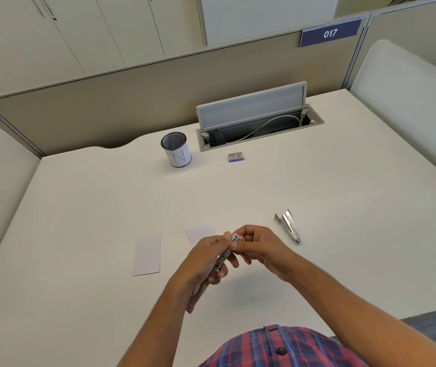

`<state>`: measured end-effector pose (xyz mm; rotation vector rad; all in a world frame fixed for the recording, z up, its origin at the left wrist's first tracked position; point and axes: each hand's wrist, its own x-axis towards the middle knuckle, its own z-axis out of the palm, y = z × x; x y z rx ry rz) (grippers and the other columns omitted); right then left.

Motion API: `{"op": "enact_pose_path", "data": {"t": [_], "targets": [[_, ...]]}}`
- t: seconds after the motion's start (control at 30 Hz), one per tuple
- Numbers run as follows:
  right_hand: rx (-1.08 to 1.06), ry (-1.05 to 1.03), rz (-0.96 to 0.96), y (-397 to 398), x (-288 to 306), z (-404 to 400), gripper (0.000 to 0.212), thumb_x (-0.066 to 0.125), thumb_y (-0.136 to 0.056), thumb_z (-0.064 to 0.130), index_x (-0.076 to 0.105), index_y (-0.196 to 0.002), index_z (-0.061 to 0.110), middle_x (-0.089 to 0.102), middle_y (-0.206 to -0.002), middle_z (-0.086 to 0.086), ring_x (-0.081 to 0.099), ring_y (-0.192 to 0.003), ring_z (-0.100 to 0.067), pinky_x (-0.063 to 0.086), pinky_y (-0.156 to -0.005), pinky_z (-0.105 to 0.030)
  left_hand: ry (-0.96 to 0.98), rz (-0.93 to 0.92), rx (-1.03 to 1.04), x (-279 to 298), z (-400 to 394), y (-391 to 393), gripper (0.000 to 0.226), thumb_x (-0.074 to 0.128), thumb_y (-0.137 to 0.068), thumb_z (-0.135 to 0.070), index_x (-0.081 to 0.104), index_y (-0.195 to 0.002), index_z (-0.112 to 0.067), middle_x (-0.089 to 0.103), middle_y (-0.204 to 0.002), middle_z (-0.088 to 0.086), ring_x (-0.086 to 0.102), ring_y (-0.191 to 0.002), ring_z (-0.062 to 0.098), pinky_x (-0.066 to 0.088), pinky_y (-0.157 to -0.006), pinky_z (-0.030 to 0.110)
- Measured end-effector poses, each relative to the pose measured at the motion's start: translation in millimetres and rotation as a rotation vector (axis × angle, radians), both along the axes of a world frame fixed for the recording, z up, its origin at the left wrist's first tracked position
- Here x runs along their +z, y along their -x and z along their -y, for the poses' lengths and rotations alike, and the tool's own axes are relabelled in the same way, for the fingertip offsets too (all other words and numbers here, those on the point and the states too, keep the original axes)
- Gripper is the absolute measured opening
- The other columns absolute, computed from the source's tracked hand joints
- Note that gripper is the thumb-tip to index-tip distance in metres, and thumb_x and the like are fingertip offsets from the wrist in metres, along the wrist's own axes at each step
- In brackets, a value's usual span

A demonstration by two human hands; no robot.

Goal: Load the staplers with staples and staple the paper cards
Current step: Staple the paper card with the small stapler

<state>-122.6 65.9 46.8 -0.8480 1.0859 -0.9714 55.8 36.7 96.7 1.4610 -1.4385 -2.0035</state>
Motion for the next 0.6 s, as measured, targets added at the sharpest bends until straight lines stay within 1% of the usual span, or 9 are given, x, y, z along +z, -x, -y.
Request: {"op": "enact_pose_path", "data": {"t": [0.03, 0.1, 0.17, 0.23, 0.3, 0.37, 0.47, 0.6], "targets": [[-0.011, 0.002, -0.005, 0.6, -0.2, 0.5, 0.038, 0.085, -0.082, 0.025, 0.068, -0.103, -0.001, 0.063, -0.088, -0.017, 0.049, -0.067, -0.022, 0.042, -0.062, -0.027, 0.018, -0.002, -0.011, 1.3, -0.3, -1.5, 0.039, 0.055, -0.101, -0.047, 0.066, -0.095, -0.011, 0.070, -0.085, 0.014, 0.046, -0.047, 0.018, 0.028, -0.042, 0.020], [-0.040, 0.005, 0.018, 1.7, -1.8, 1.1, 0.026, 0.083, -0.083, 0.020, 0.071, -0.100, 0.003, 0.062, -0.087, -0.018, 0.052, -0.068, -0.022, 0.045, -0.063, -0.028, 0.091, 0.018, -0.034, 3.5, -2.1, -4.5, 0.034, 0.067, -0.095, -0.041, 0.064, -0.104, -0.009, 0.070, -0.089, 0.014, 0.054, -0.053, 0.022, 0.035, -0.044, 0.025], [-0.066, -0.003, 0.048, 2.5, -2.7, 0.6, 0.015, 0.081, -0.086, 0.012, 0.072, -0.097, 0.006, 0.065, -0.087, -0.017, 0.055, -0.067, -0.021, 0.048, -0.064, -0.028, 0.190, 0.068, -0.054, 5.3, -4.9, -6.7, 0.029, 0.075, -0.090, -0.030, 0.061, -0.112, -0.018, 0.069, -0.093, 0.011, 0.064, -0.059, 0.024, 0.045, -0.049, 0.031], [-0.085, -0.020, 0.070, 3.0, -2.7, -0.2, 0.013, 0.079, -0.088, 0.008, 0.071, -0.098, 0.005, 0.070, -0.089, -0.016, 0.061, -0.068, -0.020, 0.051, -0.067, -0.028, 0.316, 0.162, -0.104, 8.3, -7.2, -7.5, 0.033, 0.072, -0.090, -0.024, 0.053, -0.117, -0.030, 0.067, -0.096, 0.007, 0.071, -0.063, 0.025, 0.055, -0.055, 0.035], [-0.086, -0.048, 0.103, 3.4, -2.6, -1.2, 0.017, 0.078, -0.089, 0.008, 0.069, -0.102, 0.003, 0.073, -0.093, -0.018, 0.067, -0.074, -0.022, 0.055, -0.071, -0.030, 0.463, 0.260, -0.195, 11.2, -8.4, -7.8, 0.034, 0.064, -0.094, -0.022, 0.046, -0.119, -0.038, 0.064, -0.097, 0.002, 0.074, -0.064, 0.021, 0.061, -0.059, 0.037], [-0.076, -0.059, 0.134, 3.3, -2.8, -1.9, 0.022, 0.078, -0.089, 0.010, 0.068, -0.106, 0.001, 0.075, -0.097, -0.022, 0.071, -0.078, -0.025, 0.057, -0.073, -0.031, 0.553, 0.307, -0.263, 13.1, -9.4, -8.0, 0.031, 0.060, -0.098, -0.023, 0.046, -0.118, -0.042, 0.063, -0.095, -0.002, 0.074, -0.062, 0.017, 0.062, -0.060, 0.038], [-0.078, -0.068, 0.151, 3.3, -3.7, -1.6, 0.029, 0.077, -0.089, 0.010, 0.069, -0.114, -0.002, 0.074, -0.097, -0.022, 0.071, -0.077, -0.025, 0.058, -0.073, -0.031, 0.605, 0.333, -0.312, 13.9, -10.7, -7.9, 0.029, 0.056, -0.100, -0.026, 0.048, -0.119, -0.046, 0.063, -0.093, -0.005, 0.073, -0.059, 0.015, 0.062, -0.057, 0.037], [-0.075, -0.061, 0.137, 5.6, -4.5, -1.1, 0.030, 0.076, -0.090, 0.016, 0.072, -0.116, 0.000, 0.074, -0.096, -0.025, 0.069, -0.073, -0.023, 0.056, -0.069, -0.029, 0.720, 0.407, -0.400, 10.4, -9.1, -8.7, 0.034, 0.048, -0.102, -0.030, 0.043, -0.123, -0.055, 0.067, -0.087, -0.001, 0.071, -0.055, 0.010, 0.060, -0.059, 0.039]]}}
